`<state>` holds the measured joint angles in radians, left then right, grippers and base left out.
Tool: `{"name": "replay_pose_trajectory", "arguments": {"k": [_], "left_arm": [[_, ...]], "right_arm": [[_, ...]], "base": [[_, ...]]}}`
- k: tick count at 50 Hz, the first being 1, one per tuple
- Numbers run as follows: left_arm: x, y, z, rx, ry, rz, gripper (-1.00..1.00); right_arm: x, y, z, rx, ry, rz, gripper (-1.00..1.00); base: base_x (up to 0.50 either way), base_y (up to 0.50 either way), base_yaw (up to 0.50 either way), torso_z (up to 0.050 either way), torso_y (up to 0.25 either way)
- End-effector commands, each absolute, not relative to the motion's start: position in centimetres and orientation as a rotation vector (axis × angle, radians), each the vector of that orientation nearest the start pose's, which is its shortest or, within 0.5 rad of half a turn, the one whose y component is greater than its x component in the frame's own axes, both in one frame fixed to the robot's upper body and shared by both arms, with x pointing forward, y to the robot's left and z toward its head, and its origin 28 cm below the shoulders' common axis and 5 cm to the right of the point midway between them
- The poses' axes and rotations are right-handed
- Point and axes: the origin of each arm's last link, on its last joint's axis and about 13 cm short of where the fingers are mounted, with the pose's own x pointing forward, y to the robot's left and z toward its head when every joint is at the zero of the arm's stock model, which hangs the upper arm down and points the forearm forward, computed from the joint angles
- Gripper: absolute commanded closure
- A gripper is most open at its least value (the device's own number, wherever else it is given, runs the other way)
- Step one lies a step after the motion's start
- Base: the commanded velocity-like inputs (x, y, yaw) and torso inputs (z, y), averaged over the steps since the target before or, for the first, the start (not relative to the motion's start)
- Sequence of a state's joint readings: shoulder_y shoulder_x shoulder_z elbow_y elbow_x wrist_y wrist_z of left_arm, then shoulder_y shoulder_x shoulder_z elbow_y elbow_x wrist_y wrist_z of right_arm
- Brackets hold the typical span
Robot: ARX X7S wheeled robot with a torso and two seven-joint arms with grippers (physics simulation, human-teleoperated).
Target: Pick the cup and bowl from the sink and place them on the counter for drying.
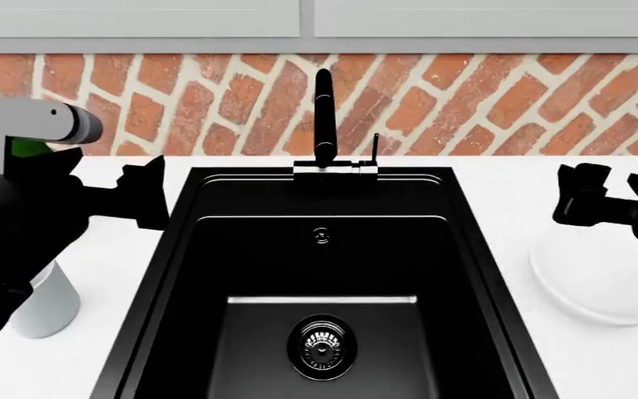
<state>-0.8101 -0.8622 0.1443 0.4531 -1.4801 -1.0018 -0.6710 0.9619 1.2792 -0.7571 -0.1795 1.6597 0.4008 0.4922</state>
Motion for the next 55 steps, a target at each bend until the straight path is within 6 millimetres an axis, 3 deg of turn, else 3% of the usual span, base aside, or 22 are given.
{"name": "replay_pose_trajectory", "arguments": {"k": [1, 23, 27, 28, 36, 55], "left_arm": [[23.2, 28.4, 25.8, 0.009, 0.126, -0.142, -1.00], [24.2, 27.8, 25.2, 0.031, 0.136, -0.147, -1.00], [24.5, 27.7, 25.2, 0.038, 0.129, -0.150, -1.00], [25.0, 27.0, 25.9, 0.060, 0.090, -0.175, -1.00], [25.3, 26.9, 25.2, 0.059, 0.097, -0.178, -1.00], [25.5, 26.9, 24.1, 0.071, 0.094, -0.182, -1.00]], "right_arm": [[28.5, -22.1, 25.8, 0.042, 0.261, 0.060, -1.00], [26.9, -19.0, 26.7, -0.093, 0.226, 0.144, -1.00], [26.5, -18.5, 26.2, -0.108, 0.234, 0.170, -1.00], [25.5, -18.3, 25.2, -0.080, 0.209, 0.174, -1.00], [25.2, -17.9, 24.8, -0.083, 0.199, 0.188, -1.00], [26.4, -17.0, 22.4, -0.074, 0.168, 0.197, -1.00]], "base": [[0.00, 0.00, 0.00, 0.000, 0.000], [0.00, 0.00, 0.00, 0.000, 0.000], [0.00, 0.00, 0.00, 0.000, 0.000], [0.00, 0.00, 0.00, 0.000, 0.000], [0.00, 0.00, 0.00, 0.000, 0.000], [0.00, 0.00, 0.00, 0.000, 0.000]]}}
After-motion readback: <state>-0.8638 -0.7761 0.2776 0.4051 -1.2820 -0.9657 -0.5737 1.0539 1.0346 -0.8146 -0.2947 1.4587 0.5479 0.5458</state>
